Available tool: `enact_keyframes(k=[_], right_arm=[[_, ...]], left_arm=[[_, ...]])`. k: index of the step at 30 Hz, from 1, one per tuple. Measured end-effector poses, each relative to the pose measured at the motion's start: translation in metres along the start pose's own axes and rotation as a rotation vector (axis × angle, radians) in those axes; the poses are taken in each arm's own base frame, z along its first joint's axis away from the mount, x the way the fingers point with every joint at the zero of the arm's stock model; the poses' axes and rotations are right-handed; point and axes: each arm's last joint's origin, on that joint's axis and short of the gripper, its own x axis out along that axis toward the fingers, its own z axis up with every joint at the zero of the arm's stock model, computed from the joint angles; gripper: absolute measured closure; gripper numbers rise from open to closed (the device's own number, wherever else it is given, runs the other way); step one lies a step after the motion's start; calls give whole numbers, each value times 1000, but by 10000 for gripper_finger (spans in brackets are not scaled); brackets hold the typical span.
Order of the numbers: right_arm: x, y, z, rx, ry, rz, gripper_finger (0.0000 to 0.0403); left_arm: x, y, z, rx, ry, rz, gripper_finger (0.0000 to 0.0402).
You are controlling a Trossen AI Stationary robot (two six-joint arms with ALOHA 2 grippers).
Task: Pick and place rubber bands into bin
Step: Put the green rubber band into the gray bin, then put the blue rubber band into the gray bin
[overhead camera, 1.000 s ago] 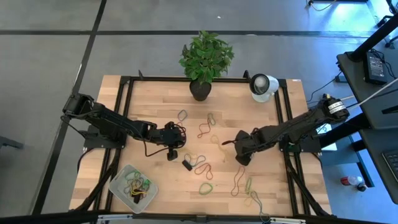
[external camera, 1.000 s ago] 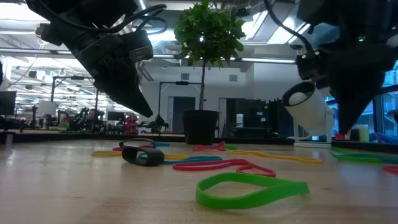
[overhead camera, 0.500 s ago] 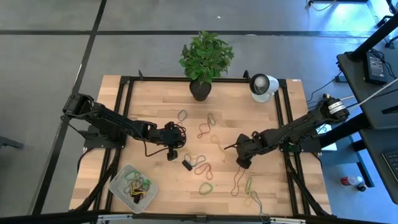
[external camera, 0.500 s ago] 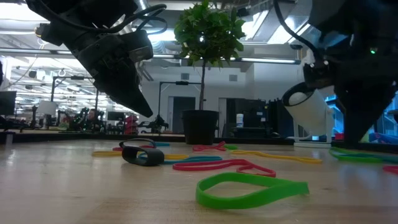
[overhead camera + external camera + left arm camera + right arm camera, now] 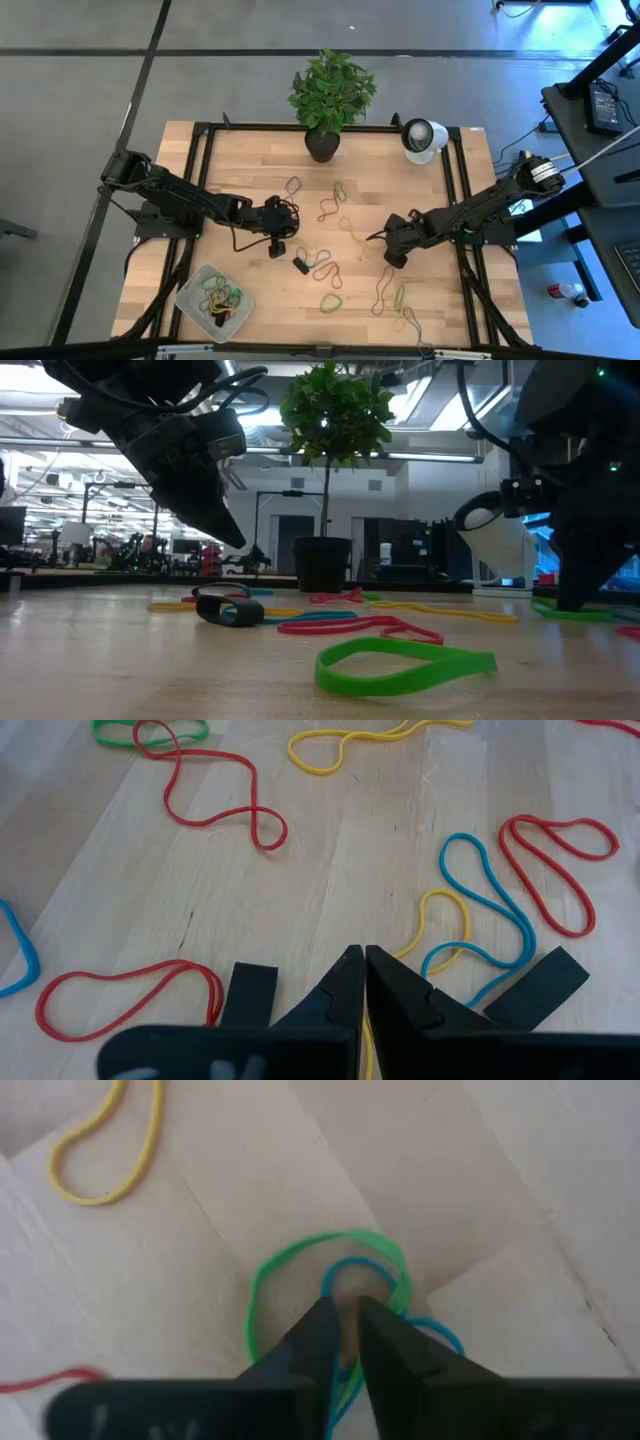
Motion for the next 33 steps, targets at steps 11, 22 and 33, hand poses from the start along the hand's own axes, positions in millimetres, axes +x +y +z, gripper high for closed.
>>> enact_keyframes(k=[11,22,33], right_arm=[[-37,29,16,-80,37,5,399],[-90,50,33,-144,-35,-67,401],[-52,32,10,-80,-6,-114,362]], left_arm=[[0,0,0,1,0,0,393],[0,0,0,2,0,0,390],[0,0,0,3,1,0,389]])
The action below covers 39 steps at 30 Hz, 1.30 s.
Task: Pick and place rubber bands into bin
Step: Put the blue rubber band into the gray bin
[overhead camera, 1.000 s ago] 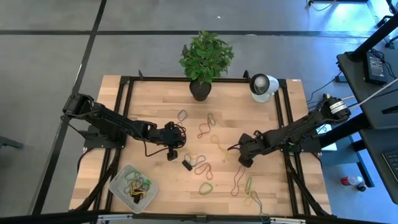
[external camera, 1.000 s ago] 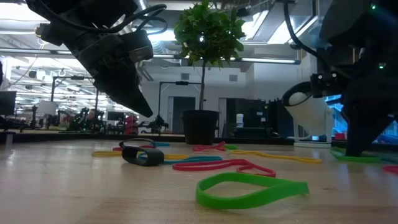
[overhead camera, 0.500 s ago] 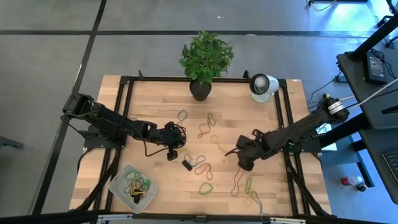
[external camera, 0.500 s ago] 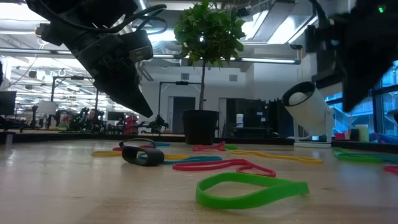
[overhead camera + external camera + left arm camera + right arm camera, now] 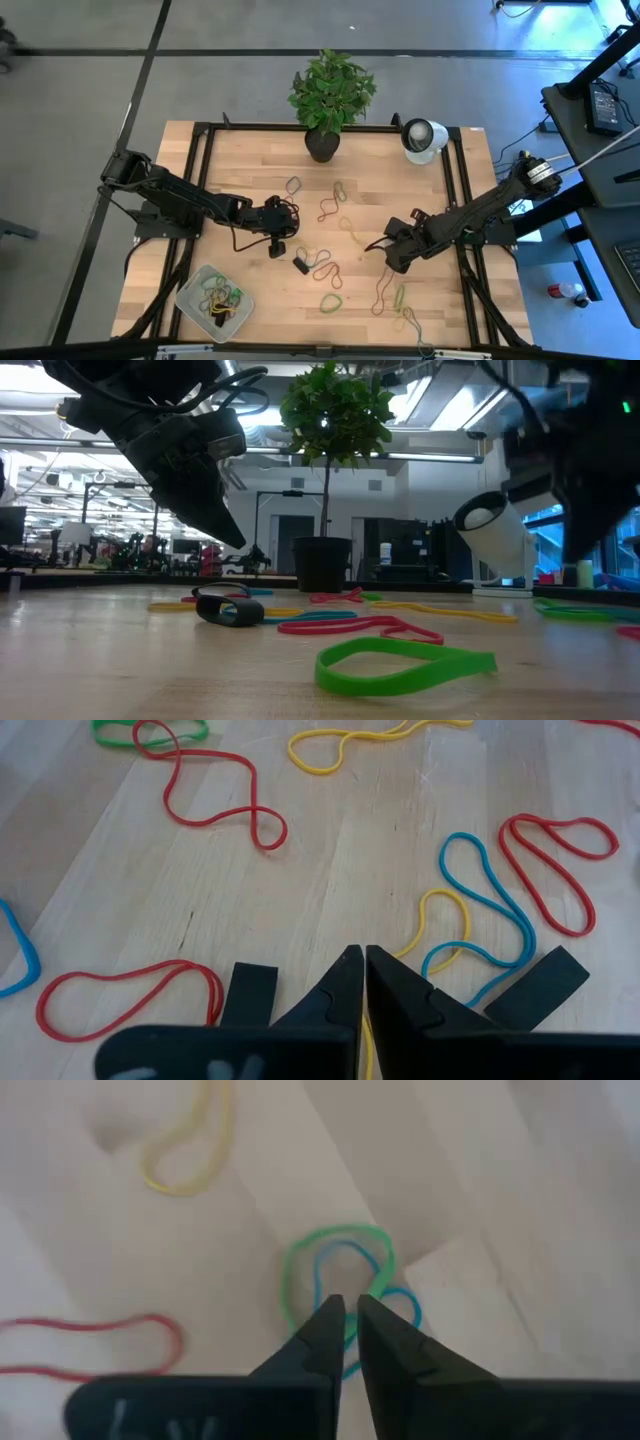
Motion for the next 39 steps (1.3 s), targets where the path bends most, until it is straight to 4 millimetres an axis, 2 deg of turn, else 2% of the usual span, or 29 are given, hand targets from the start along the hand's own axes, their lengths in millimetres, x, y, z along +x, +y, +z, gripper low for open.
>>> enact_keyframes(k=[6,11,39], right_arm=[[30,-7,-15,13,-28,40,335],[38,-7,-19,10,-54,76,327],[41,-6,-19,-90,-46,122,328]], left_arm=[[0,0,0,0,0,0,393],[0,0,0,0,0,0,389],[0,0,0,0,0,0,389]])
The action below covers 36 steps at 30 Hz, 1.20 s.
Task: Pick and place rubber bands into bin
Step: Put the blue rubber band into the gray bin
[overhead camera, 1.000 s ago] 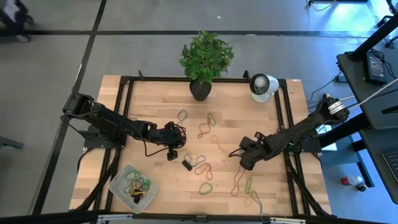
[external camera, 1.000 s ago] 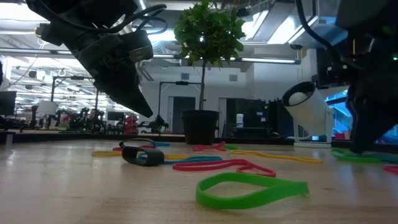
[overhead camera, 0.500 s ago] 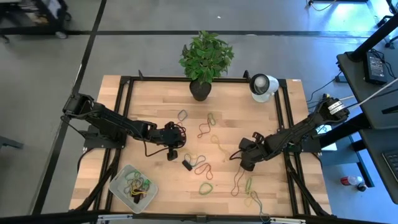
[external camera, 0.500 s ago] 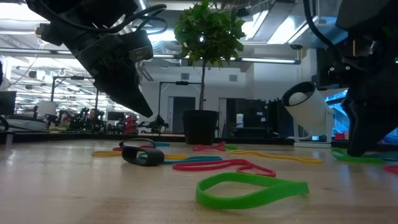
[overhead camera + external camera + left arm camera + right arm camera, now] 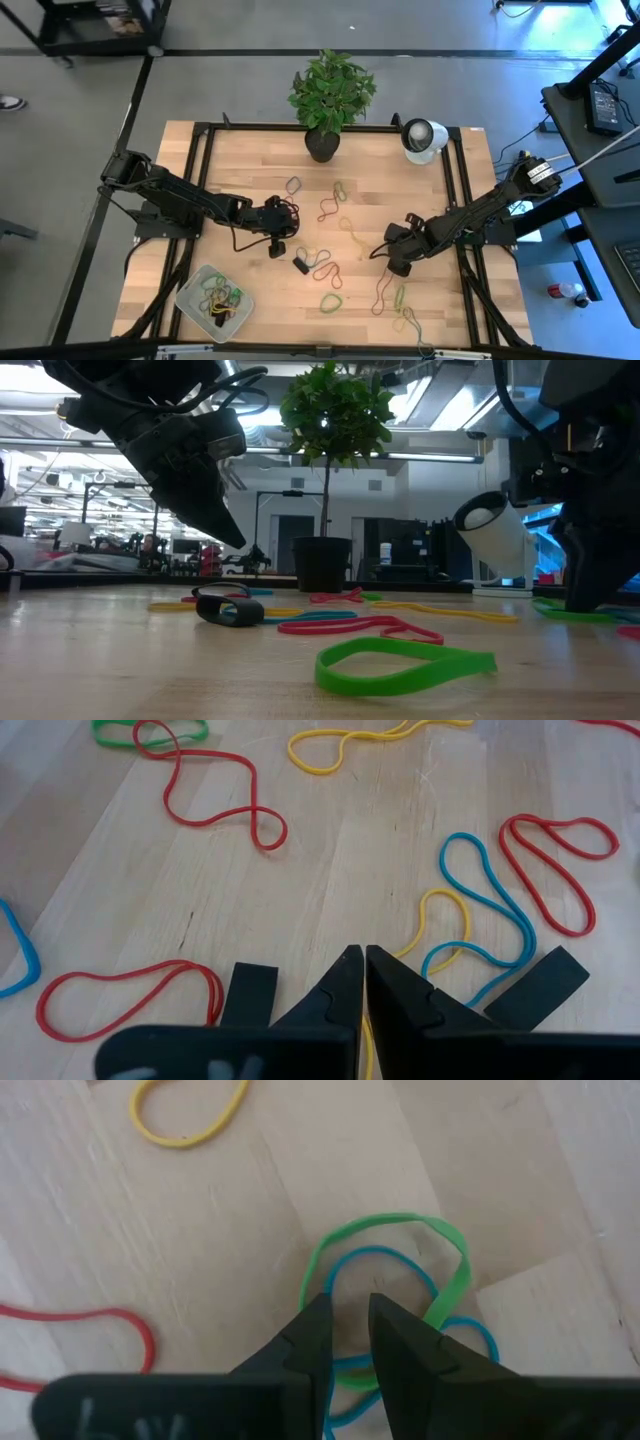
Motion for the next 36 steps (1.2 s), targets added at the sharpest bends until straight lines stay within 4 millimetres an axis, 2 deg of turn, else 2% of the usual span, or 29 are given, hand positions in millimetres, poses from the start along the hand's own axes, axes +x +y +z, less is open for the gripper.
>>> enact_keyframes(k=[17,36], right_arm=[[-2,-4,13,58,-13,-1,328],[1,-6,9,51,28,16,328]], left_arm=[[0,0,0,0,0,0,392],[0,0,0,0,0,0,391]])
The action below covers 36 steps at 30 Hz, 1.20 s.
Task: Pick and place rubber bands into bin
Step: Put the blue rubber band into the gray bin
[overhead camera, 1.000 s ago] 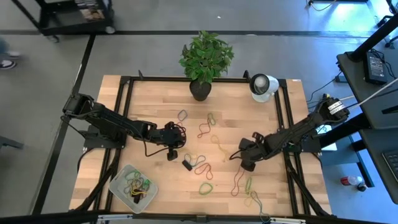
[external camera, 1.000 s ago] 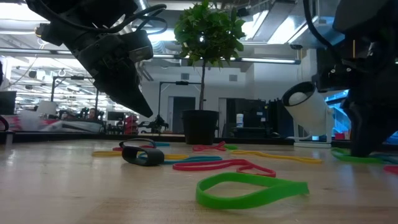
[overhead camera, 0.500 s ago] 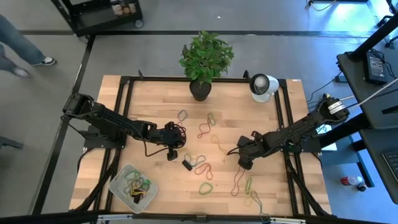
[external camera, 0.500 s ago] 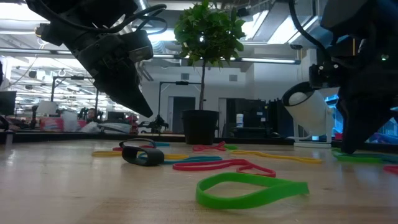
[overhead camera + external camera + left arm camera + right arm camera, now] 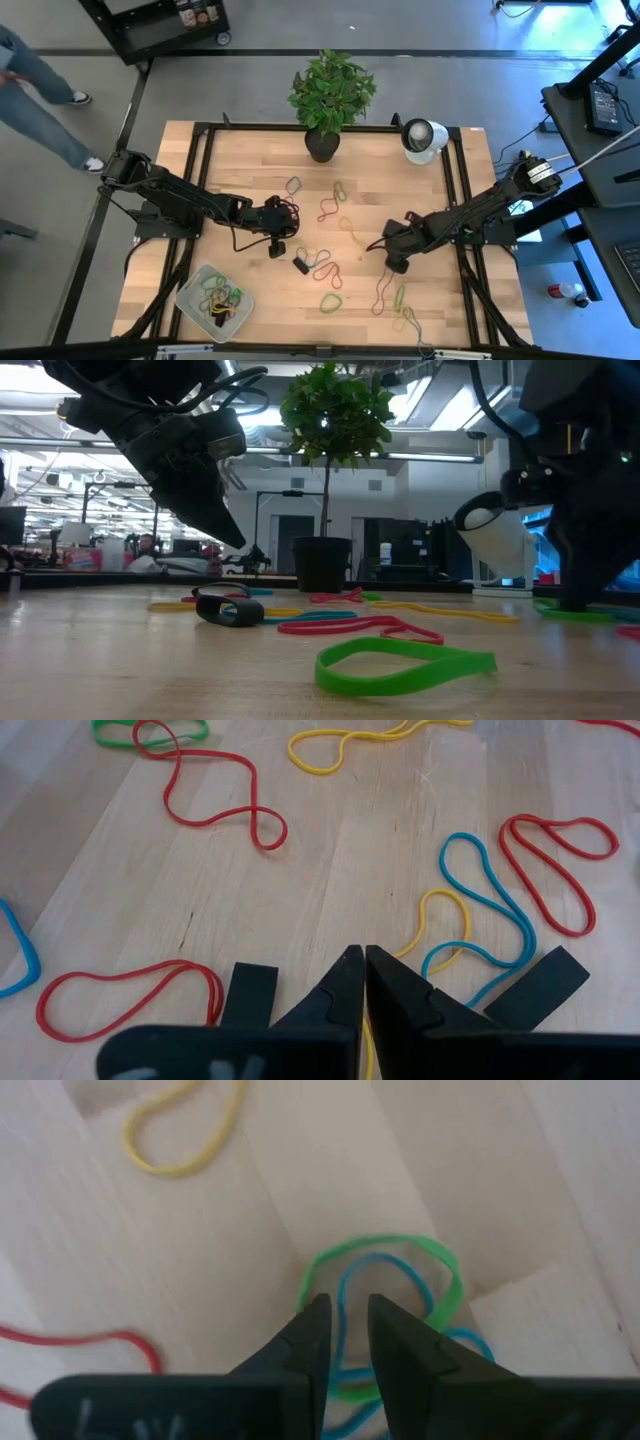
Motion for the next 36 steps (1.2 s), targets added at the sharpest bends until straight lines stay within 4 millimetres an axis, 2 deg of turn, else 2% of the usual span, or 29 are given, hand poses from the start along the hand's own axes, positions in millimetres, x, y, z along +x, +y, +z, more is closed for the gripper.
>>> enact_keyframes(k=[8,11,15,18,22,36], right_arm=[[6,-6,-8,19,19,-9,331],[6,-6,-9,14,21,-10,349],[6,-5,-10,5,19,-8,394],[5,-2,-10,-7,13,-4,394],[-5,7,-7,-59,34,-5,399],[-60,32,29,-184,-42,-59,401]], left_arm=[[0,0,0,0,0,0,393],[0,0,0,0,0,0,393],[0,0,0,0,0,0,389],[0,0,0,0,0,0,390],[0,0,0,0,0,0,393],[0,0,0,0,0,0,393]])
